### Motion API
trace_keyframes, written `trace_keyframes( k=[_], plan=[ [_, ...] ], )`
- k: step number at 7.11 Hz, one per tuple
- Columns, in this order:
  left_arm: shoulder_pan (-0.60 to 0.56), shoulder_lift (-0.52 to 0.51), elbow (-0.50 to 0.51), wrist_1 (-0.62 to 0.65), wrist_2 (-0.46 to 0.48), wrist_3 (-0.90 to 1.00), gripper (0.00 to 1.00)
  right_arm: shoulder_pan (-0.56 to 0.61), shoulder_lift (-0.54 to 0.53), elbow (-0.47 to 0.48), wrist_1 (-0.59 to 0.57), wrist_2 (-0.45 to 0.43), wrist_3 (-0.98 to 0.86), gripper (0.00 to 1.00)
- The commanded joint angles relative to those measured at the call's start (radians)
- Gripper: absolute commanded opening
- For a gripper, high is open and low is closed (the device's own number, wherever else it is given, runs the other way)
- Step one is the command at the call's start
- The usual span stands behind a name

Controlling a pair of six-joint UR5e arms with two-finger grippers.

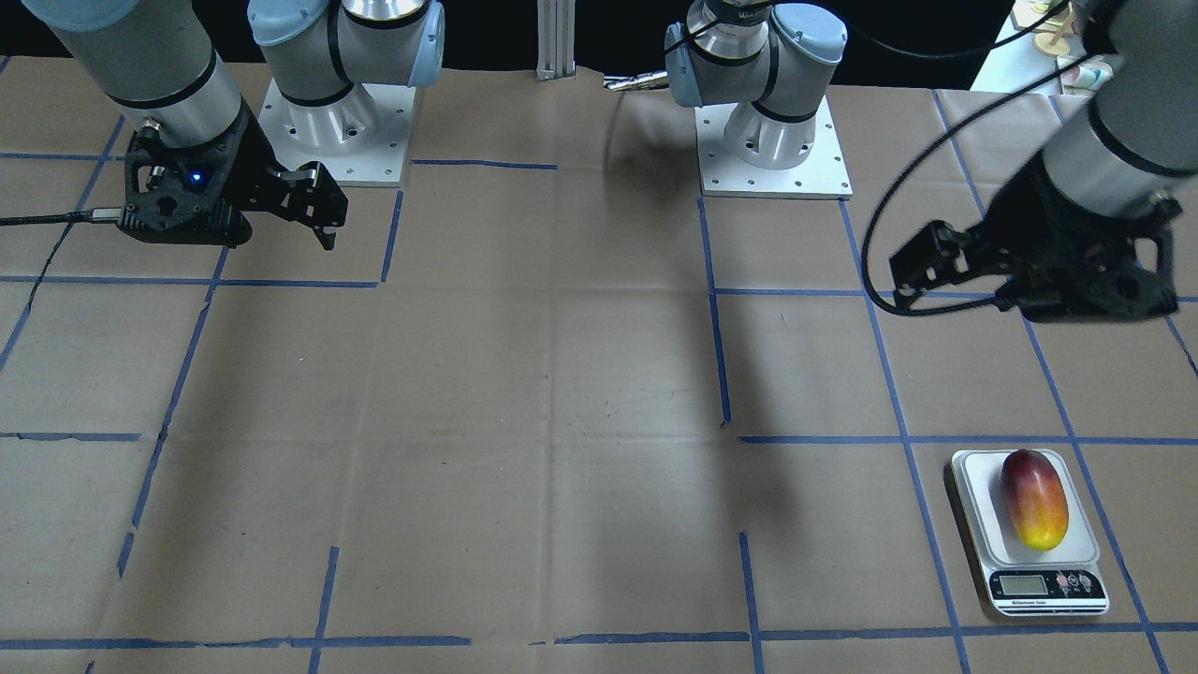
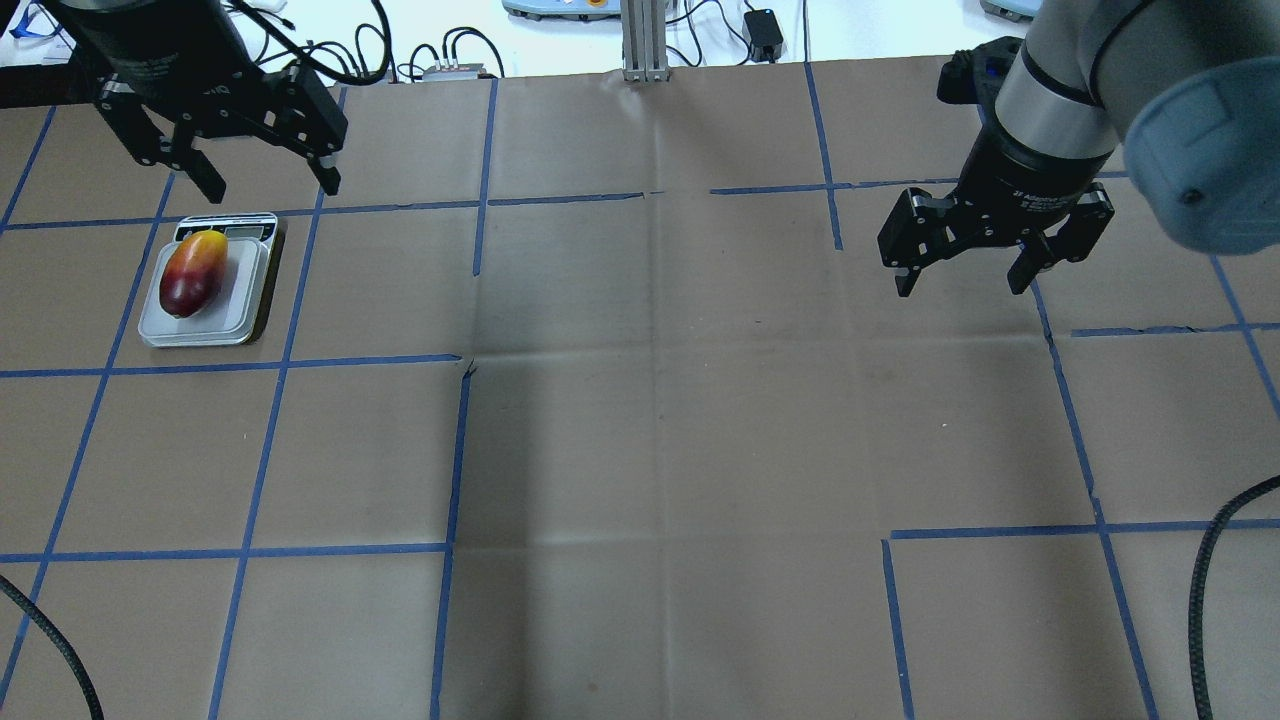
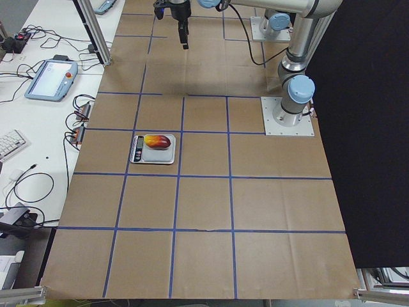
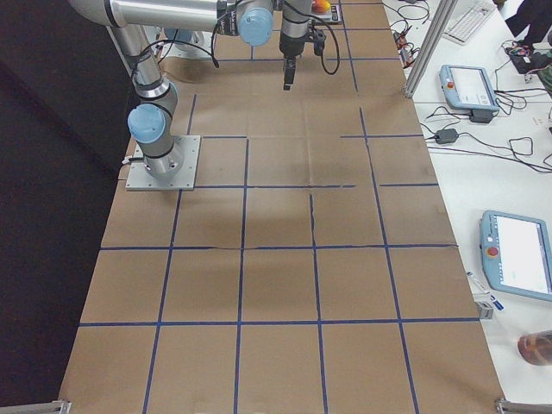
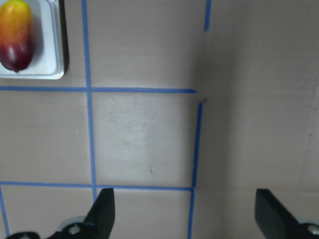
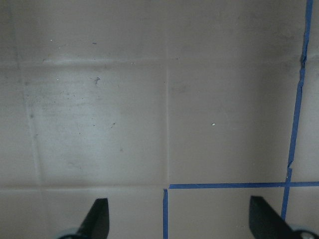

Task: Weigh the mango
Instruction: 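Lower the mango onto the scale and open the left gripper, then raise the open left gripper away from the mango on the scale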

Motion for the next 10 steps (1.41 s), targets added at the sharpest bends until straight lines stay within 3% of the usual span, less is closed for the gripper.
trace_keyframes(
  k=[1,2,5,10],
  plan=[
    [-0.038,0.081,-0.124,0.016,0.0,-0.061,1.0,0.0,0.0,0.0,0.0,0.0,0.0,1.0],
    [-0.038,0.091,-0.14,0.081,0.014,-0.053,1.0,0.0,0.0,0.0,0.0,0.0,0.0,1.0],
    [-0.036,0.113,-0.168,0.096,0.008,-0.045,1.0,0.0,0.0,0.0,0.0,0.0,0.0,1.0],
    [-0.033,0.112,-0.212,0.246,0.011,-0.041,1.0,0.0,0.0,0.0,0.0,0.0,0.0,1.0]
  ],
)
